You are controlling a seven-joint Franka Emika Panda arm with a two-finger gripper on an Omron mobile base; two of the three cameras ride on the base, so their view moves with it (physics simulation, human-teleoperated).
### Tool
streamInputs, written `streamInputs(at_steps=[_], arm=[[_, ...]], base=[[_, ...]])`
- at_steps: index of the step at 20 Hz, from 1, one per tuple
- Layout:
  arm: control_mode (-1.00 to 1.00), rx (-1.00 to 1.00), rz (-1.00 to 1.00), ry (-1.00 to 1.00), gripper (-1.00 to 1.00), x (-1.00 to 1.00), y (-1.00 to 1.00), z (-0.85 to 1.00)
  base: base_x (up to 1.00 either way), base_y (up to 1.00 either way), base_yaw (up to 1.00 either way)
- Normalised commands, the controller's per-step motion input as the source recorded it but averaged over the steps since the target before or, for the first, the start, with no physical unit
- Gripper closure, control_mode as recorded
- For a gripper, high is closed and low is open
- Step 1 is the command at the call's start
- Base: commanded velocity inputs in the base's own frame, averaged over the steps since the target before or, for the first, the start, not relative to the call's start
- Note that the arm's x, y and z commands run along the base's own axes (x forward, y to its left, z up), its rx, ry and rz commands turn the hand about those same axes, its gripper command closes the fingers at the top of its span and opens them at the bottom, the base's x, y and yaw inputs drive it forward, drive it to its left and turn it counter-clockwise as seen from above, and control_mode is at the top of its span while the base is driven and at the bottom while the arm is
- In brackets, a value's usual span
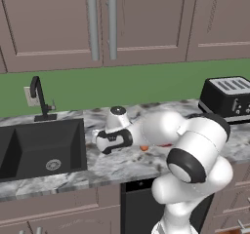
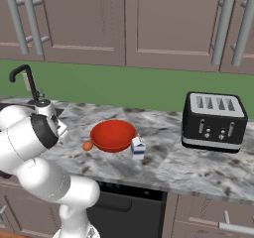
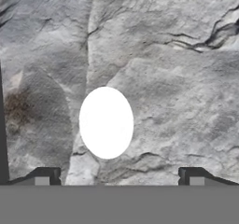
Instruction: Gather the eggs and milk located in the vicinity of the sink area and place them right next to the bowl.
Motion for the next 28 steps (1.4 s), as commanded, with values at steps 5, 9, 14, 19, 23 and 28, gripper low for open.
streamInputs(at_steps=[5, 9, 14, 19, 23, 28], arm=[[-1.0, 0.0, 0.0, 0.0, -1.0, 0.15, 0.0, -0.11], [-1.0, 0.0, 0.0, 0.0, -1.0, 0.15, 0.0, -0.13], [-1.0, 0.0, 0.0, 0.0, -1.0, 0.2, 0.0, -0.13], [-1.0, 0.0, 0.0, 0.0, -1.0, 0.19, 0.01, -0.13], [-1.0, 0.0, 0.0, 0.0, 1.0, 0.15, 0.06, -0.13], [-1.0, 0.0, 0.0, 0.0, 1.0, 0.02, 0.15, -0.14]], base=[[0.0, 0.0, 0.0], [0.0, 0.0, 0.0], [0.0, 0.0, 0.0], [0.0, 0.0, 0.0], [0.0, 0.0, 0.0], [0.0, 0.0, 0.0]])
